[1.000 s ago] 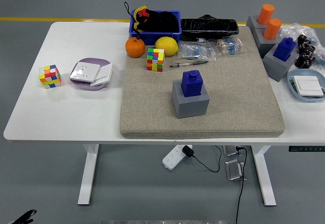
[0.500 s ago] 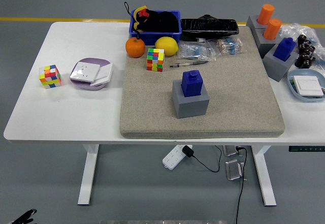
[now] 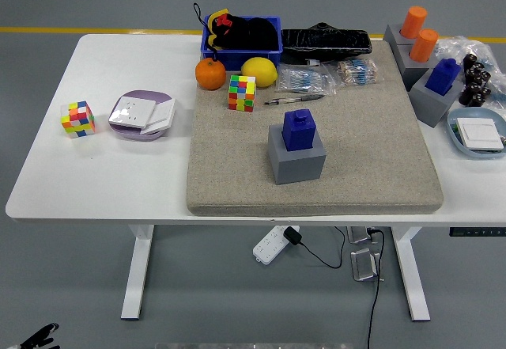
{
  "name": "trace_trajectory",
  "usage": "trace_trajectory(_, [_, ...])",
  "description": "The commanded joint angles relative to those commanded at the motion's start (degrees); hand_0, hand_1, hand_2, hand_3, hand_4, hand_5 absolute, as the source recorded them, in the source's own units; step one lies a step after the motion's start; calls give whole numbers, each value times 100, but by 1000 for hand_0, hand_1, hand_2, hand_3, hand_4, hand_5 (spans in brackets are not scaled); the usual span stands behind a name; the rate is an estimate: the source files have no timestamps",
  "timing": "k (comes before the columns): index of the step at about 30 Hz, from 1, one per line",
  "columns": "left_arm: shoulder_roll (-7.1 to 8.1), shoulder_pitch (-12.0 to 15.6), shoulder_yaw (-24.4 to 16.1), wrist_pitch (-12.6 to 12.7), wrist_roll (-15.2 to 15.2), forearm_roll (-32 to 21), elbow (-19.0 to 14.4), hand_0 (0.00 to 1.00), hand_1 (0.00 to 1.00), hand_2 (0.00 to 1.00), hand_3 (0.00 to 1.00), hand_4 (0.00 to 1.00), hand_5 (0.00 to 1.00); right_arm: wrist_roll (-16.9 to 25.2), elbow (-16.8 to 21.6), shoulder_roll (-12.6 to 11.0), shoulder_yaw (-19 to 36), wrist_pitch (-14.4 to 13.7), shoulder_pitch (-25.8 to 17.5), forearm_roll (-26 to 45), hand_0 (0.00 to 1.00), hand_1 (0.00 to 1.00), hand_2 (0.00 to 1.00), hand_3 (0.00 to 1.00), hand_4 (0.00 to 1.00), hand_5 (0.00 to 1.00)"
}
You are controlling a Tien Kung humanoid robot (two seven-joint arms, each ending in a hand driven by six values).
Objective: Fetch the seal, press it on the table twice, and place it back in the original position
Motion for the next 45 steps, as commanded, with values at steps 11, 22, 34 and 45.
trace_trajectory(11, [-35, -33, -184, 18, 17, 143, 0, 811, 788, 764, 799, 683, 438, -11, 24, 14, 28, -9, -4, -3, 879, 841, 815, 798, 998, 529])
trace_trajectory(22, [-82, -86, -281, 35, 40, 216, 0, 811, 787, 766, 799, 684, 438, -31, 48, 3, 25, -37, -4, -2, 876, 839, 813, 794, 998, 523])
trace_trajectory(34, [-86, -128, -113, 35, 49, 119, 0, 811, 788, 765, 798, 684, 438, -67, 121, 5, 34, -31, 1, 1, 875, 837, 811, 793, 998, 516])
trace_trajectory(45, [-107, -130, -55, 23, 51, 75, 0, 811, 788, 765, 799, 684, 438, -73, 140, -13, 2, -39, 19, 6, 873, 832, 806, 790, 998, 505])
